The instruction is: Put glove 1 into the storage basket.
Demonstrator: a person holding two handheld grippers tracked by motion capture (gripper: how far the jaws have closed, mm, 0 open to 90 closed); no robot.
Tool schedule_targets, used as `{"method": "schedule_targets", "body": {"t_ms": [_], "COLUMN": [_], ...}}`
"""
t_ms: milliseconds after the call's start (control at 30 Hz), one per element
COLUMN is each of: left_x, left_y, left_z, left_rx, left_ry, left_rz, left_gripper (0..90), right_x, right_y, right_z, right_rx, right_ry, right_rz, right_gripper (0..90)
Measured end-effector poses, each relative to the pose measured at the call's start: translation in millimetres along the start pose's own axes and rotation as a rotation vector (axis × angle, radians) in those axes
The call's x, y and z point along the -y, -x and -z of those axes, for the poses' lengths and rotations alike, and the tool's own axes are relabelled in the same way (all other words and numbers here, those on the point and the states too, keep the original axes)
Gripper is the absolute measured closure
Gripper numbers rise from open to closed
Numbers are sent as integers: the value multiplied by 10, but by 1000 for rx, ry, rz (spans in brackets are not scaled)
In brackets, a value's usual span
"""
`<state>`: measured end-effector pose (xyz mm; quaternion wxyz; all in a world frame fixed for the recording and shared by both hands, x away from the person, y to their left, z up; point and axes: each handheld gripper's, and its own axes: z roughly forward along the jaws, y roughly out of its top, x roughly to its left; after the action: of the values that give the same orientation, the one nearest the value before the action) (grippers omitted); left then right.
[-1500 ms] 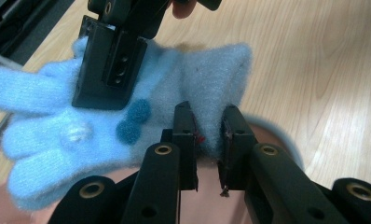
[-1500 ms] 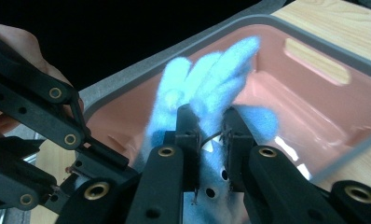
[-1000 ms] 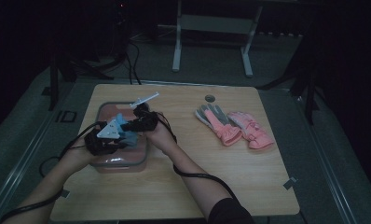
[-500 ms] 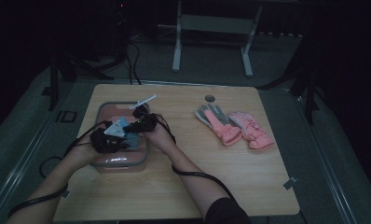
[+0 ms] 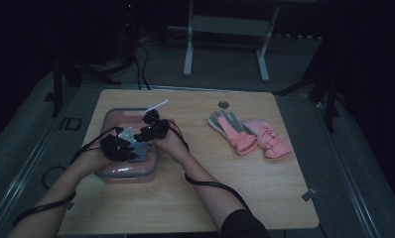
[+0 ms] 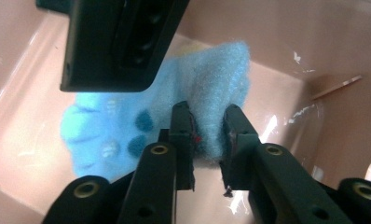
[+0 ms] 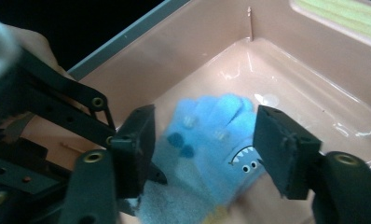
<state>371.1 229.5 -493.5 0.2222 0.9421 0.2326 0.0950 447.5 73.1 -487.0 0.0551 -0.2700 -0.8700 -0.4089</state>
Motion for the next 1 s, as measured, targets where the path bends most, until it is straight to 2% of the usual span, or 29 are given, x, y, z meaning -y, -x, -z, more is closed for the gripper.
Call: {"method": "schedule_targets", "body": {"t_ms": [33, 67, 100, 133, 167, 200, 233, 267, 367, 400, 467, 567, 633, 767, 867, 967, 1000], "left_x": [-4, -10, -16, -15, -15, -6, 2, 8, 12, 5, -31, -116, -185, -291, -436, -503, -559], "left_y": [3, 6, 12, 26, 26, 37, 44, 46, 54, 67, 113, 201, 249, 323, 429, 471, 515], "left_z": [-9, -13, -8, -3, -3, 28, 40, 54, 71, 103, 107, 107, 102, 98, 83, 67, 50], "left_rx": [5, 2, -10, -19, -19, -34, -36, -46, -61, -49, -37, -24, -7, 13, 32, 47, 67], "left_ry": [-7, -14, -14, 5, 5, 32, 51, 59, 67, 101, 127, 159, 175, 210, 241, 248, 264], "left_rz": [7, 19, 26, 47, 47, 81, 97, 117, 139, 172, 185, 169, 167, 160, 142, 135, 140], "left_gripper": [738, 678, 563, 478, 413, 413, 316, 273, 150, 150, 85, 54, 29, 29, 29, 29, 29], "right_x": [1, 2, 3, 5, 5, 11, 28, 36, 55, 62, 105, 167, 214, 288, 400, 458, 484], "right_y": [-4, -7, -10, -12, -12, -14, -14, -13, -18, -25, -50, -55, -44, -5, 41, 74, 90], "right_z": [12, 27, 48, 74, 74, 101, 160, 183, 242, 265, 380, 509, 594, 720, 870, 947, 988], "right_rx": [-1, -5, -7, -12, -12, -23, -45, -53, -64, -70, -79, -88, -70, -72, -45, -36, -31], "right_ry": [4, 8, 14, 19, 19, 25, 34, 38, 50, 52, 66, 84, 98, 118, 130, 139, 139], "right_rz": [4, 8, 10, 10, 10, 13, 14, 14, 23, 20, 37, 52, 75, 78, 108, 105, 96], "right_gripper": [360, 336, 315, 293, 293, 276, 253, 236, 221, 219, 209, 201, 201, 197, 168, 161, 159]}}
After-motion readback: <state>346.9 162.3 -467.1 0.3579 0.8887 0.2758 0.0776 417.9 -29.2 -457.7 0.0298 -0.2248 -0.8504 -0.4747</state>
